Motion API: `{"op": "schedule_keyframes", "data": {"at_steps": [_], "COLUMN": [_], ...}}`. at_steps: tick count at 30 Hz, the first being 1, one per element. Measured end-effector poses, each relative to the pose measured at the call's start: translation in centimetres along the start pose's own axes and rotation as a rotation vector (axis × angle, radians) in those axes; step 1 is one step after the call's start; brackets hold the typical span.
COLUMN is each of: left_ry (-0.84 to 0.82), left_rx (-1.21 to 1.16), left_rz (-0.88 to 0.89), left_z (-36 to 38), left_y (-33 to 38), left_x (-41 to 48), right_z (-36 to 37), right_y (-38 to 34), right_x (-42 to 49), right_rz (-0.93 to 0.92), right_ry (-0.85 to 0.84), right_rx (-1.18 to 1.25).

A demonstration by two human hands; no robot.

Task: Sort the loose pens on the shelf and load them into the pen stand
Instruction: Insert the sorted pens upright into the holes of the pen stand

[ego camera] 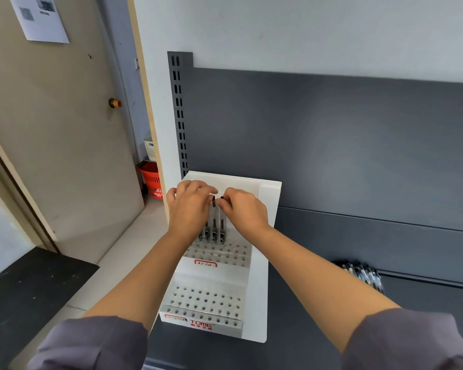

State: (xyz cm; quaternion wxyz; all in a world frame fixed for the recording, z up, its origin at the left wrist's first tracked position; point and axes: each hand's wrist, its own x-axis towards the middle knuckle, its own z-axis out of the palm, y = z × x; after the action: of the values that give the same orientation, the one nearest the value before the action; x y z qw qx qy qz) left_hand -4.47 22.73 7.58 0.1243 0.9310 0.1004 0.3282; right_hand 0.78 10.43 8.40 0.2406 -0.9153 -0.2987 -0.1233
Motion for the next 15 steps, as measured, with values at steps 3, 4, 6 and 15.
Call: {"op": "schedule_keyframes", "data": {"at_steps": [3,4,6,15], "left_ry": [0.055,0.056,0.044,-0.013], "left_rx": [-0.057,-0.065,-0.073,-0.078], "left_rz": [-0.003,0.007,0.038,0.243], "left_z": [-0.1,-0.1,0.0,3.4], "left_y": [1.1,1.7,3.2,13.5], "left_x": [0.2,0.3,0.5,-0.6], "right_z": [-1.1,-1.5,-2.7,-7.4], "right_y": [0.1,0.3,1.4,13.1], "right_x": [-0.2,-0.4,-1.2,-6.3], "right_rz": [0.032,0.026,-0.011,0.074], "right_ry": [-0.026,-0.018,0.023,0.067], "right_rx": [0.152,0.181,0.165,-0.075]}}
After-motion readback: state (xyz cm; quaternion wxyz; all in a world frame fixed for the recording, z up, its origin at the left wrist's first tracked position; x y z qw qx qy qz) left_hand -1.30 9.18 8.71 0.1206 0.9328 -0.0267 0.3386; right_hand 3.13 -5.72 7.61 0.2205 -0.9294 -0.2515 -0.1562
